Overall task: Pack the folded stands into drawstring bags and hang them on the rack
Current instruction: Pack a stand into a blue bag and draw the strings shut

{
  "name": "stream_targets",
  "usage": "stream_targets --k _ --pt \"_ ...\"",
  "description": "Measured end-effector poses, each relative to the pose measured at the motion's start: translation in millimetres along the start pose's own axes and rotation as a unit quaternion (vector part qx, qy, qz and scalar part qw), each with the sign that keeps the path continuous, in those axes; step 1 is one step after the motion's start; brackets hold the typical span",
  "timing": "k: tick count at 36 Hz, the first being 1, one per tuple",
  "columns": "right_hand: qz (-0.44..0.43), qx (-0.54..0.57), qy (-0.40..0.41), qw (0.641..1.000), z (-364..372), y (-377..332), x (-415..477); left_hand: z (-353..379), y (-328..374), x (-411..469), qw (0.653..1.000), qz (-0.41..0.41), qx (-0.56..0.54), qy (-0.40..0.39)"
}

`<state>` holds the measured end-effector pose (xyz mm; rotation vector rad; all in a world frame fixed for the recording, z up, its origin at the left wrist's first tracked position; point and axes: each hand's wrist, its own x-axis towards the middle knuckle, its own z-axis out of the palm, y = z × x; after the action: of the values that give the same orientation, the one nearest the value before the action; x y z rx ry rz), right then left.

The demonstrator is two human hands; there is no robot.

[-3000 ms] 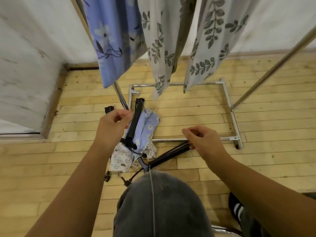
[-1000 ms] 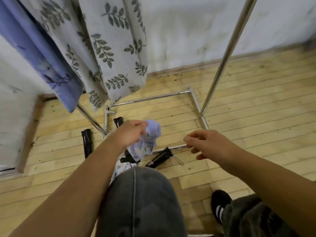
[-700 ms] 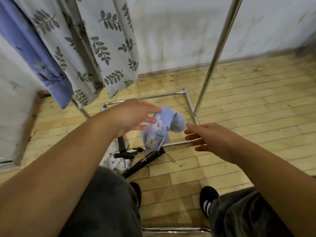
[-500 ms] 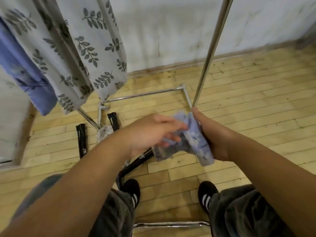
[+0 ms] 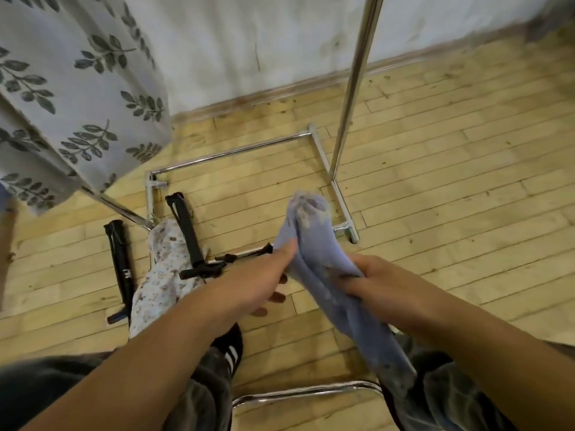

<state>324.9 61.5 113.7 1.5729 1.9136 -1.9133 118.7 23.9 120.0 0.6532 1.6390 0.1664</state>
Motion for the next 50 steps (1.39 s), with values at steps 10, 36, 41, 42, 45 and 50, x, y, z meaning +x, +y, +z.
stream_targets --k 10,36,41,42,45,50 --pt "-0.093 -0.163 -0.158 0.970 10 20 -5 6 -5 17 0.984 0.001 -0.171 -0.040" --pt "0.040 0.027 0.107 0.993 3 -12 18 6 7 8 0.988 0.123 -0.075 0.064" --pt "0.073 0.040 0.132 0.988 -4 -11 18 -1 11 9 0.987 0.112 -0.081 0.085" --pt "0.073 0.040 0.135 0.987 -4 -11 17 -3 11 10 0.986 0.116 -0.073 0.098" --pt "0.069 0.039 0.135 0.988 -5 -10 16 -5 10 11 0.983 0.133 -0.018 0.129" --pt "0.061 0.029 0.149 0.987 -7 -14 16 -5 6 14 0.966 0.179 0.080 0.168"
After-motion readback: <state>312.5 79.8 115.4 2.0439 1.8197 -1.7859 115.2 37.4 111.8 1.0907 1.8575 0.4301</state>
